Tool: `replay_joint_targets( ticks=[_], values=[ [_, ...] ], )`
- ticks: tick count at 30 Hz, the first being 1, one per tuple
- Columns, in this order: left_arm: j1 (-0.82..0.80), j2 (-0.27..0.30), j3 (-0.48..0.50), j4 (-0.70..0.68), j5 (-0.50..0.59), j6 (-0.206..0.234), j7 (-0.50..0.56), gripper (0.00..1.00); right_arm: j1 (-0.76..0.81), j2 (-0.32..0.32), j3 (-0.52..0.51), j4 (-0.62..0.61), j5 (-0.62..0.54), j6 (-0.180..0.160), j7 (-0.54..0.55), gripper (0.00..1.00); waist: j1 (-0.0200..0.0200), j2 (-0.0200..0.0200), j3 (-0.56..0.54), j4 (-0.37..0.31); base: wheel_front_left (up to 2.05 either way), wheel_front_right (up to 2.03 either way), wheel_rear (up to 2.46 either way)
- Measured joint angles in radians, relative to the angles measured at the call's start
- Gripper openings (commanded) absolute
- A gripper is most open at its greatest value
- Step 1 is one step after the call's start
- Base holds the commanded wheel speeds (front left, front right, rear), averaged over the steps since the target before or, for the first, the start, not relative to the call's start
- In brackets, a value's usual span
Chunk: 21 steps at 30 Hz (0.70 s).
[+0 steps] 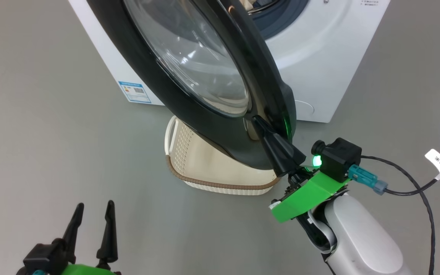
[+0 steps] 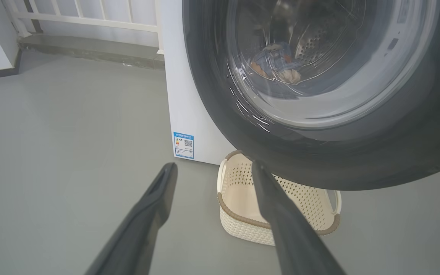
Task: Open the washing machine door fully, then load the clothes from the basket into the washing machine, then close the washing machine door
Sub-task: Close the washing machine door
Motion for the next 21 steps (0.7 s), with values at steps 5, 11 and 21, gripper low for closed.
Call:
replay_joint_targets(
  ticks=[5,11,21],
  values=[
    [-0.013,0.0,-0.01,-0.001,-0.013,0.0,0.0,1.0,-0.005,-0.012,-0.017,-0.005,-0.007,0.0,0.0,0.0,0.0,0.0,0.014,-0.01,0.0,0.0,0.0],
    [-0.016,-0.001,-0.029,-0.001,-0.037,0.009,0.0,1.0,-0.022,-0.028,-0.046,-0.01,-0.01,0.0,0.0,0.0,0.0,0.0,0.031,-0.015,0.0,0.0,0.0],
    [-0.043,-0.002,-0.031,-0.002,-0.045,0.009,0.0,1.0,-0.081,-0.039,-0.094,-0.008,-0.025,0.0,0.0,0.0,0.0,0.0,0.081,-0.005,0.0,0.0,0.0]
  ],
)
